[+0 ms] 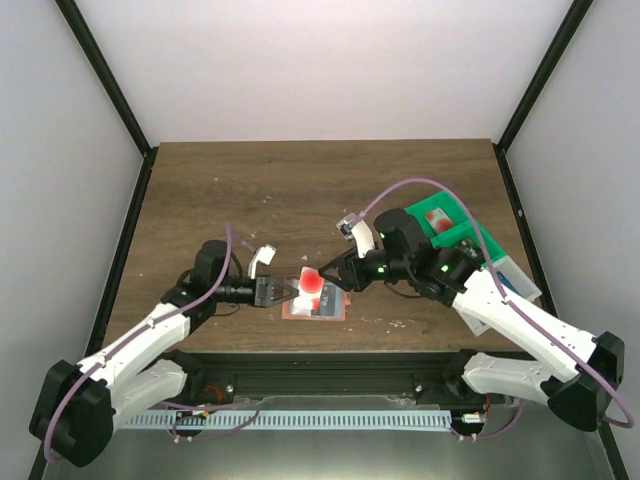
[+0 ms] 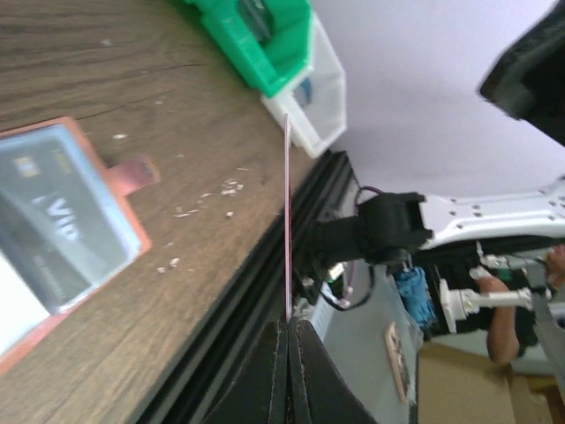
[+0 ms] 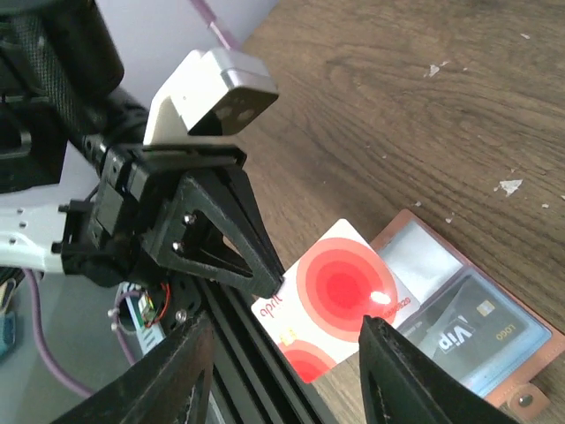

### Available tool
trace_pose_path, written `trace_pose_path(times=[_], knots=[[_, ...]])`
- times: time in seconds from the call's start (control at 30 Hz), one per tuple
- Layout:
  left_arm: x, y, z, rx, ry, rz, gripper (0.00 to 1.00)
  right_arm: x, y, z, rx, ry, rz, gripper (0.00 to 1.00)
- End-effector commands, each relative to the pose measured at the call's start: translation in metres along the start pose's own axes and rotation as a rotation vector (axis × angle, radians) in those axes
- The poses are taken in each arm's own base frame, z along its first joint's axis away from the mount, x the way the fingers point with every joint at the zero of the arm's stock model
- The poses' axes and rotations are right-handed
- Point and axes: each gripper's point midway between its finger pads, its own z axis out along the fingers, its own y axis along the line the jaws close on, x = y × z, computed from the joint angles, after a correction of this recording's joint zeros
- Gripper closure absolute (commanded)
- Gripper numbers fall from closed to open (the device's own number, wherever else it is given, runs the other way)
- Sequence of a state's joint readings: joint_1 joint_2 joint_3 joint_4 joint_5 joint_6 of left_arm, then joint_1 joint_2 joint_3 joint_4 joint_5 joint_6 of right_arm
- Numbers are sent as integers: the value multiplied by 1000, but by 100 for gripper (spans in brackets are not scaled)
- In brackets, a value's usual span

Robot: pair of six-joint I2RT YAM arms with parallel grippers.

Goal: Take the credit cards out of the card holder

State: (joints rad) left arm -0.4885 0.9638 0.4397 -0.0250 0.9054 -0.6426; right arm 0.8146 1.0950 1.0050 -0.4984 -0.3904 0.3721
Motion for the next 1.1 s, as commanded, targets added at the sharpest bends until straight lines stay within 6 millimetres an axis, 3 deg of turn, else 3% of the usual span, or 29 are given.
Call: trace_pose_path(times=[0.0,0.17,0.4,0.53,0.8,0.97,1.07], knots=[[3,-35,-5,128,78,81,100,4,13,-16,-26,59,-53,53],[8,-53,-5,193,131,139,100,14,20,0,-113,132,-72,62],[23,-75,10,250,213,211,100,7,5,7,-25,154,-111,57],[21,-79,10,267,196,229,100,15,7,10,-49,219,-113,57],[21,-78,12,278,219,241,100,13,25,-17,-141,191,-149,66],[23,-82,10,297,225,248,100,15,29,-19,-176,202,-128,71],[24,-84,9,306,224,256,100,23,19,-15,-139,222,-111,64]])
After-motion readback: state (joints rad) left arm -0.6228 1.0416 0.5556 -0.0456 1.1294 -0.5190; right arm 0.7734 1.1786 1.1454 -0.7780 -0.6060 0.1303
